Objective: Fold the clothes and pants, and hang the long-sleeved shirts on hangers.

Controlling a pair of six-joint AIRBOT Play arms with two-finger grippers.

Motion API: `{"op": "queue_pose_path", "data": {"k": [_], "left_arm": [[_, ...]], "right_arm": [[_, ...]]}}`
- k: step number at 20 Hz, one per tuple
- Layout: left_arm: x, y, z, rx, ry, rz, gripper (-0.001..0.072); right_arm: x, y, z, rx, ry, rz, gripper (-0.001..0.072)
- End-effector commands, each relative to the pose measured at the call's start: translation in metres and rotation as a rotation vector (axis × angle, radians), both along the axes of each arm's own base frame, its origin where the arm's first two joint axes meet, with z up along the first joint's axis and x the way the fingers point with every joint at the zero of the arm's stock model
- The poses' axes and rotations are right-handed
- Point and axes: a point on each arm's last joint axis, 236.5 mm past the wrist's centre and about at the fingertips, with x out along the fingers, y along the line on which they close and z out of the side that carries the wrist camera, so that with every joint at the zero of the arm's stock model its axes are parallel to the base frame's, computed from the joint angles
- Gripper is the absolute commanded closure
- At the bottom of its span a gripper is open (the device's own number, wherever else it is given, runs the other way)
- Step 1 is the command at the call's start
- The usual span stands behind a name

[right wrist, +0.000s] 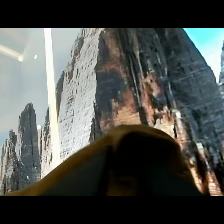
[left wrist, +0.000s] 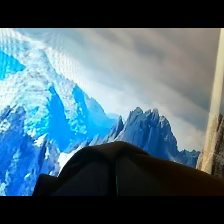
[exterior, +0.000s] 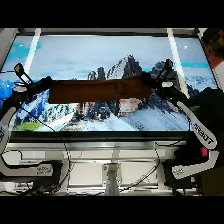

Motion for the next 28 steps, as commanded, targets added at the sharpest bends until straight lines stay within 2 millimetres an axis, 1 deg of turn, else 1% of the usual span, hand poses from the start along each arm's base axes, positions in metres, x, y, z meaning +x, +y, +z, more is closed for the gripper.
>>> {"op": "queue_pose_path", "data": {"k": [1,3,5,7,10,11,12,14,16,17,18,20,21,22,24,28], "left_arm": [[0.0,-0.003,0.001,-0.018,-0.001,0.001,0.0577],[0.001,-0.003,0.001,-0.018,-0.002,0.002,-0.0013],[0.001,-0.002,0.006,-0.015,-0.011,0.002,-0.0008],[0.001,0.004,0.022,0.001,-0.043,0.008,-0.0008],[-0.006,0.026,0.058,0.097,-0.105,-0.001,-0.0008],[-0.011,0.031,0.065,0.137,-0.103,-0.027,-0.0007],[-0.02,0.033,0.067,0.149,-0.087,-0.064,-0.0006],[-0.04,0.036,0.058,0.024,-0.018,-0.071,0.0004],[-0.066,0.041,0.036,-0.041,0.089,-0.117,0.0004],[-0.08,0.038,0.021,-0.083,0.152,-0.154,0.0004],[-0.09,0.031,0.008,-0.167,0.21,-0.16,0.0004],[-0.104,0.014,-0.015,-0.295,0.309,-0.209,-0.0013],[-0.106,0.008,-0.023,-0.32,0.336,-0.247,-0.0013],[-0.104,0.002,-0.03,-0.336,0.355,-0.273,-0.0013],[-0.092,-0.005,-0.037,-0.335,0.36,-0.293,-0.0013],[-0.065,-0.009,-0.051,-0.279,0.344,-0.286,-0.0013]], "right_arm": [[-0.001,0.003,-0.005,0.004,0.012,0.013,0.0298],[-0.003,0.008,-0.006,0.014,0.019,0.031,0.0201],[-0.003,0.008,0.0,0.012,0.009,0.031,0.0188],[-0.001,0.002,0.013,-0.005,-0.021,0.028,0.0188],[0.001,-0.018,0.038,-0.073,-0.077,0.043,0.0188],[0.002,-0.027,0.047,-0.087,-0.092,0.04,0.0188],[0.001,-0.034,0.055,-0.093,-0.103,0.041,0.0188],[-0.001,-0.045,0.067,-0.091,-0.115,0.046,0.0189],[-0.004,-0.05,0.07,-0.104,-0.114,0.067,0.019],[-0.005,-0.051,0.07,-0.112,-0.112,0.076,0.019],[-0.007,-0.05,0.069,-0.117,-0.107,0.09,0.019],[-0.009,-0.048,0.066,-0.137,-0.101,0.114,0.019],[-0.01,-0.046,0.065,-0.134,-0.096,0.124,0.019],[-0.011,-0.044,0.064,-0.131,-0.093,0.13,0.019],[-0.011,-0.044,0.064,-0.131,-0.093,0.131,0.019],[-0.012,-0.042,0.064,-0.127,-0.089,0.138,0.0191]]}}
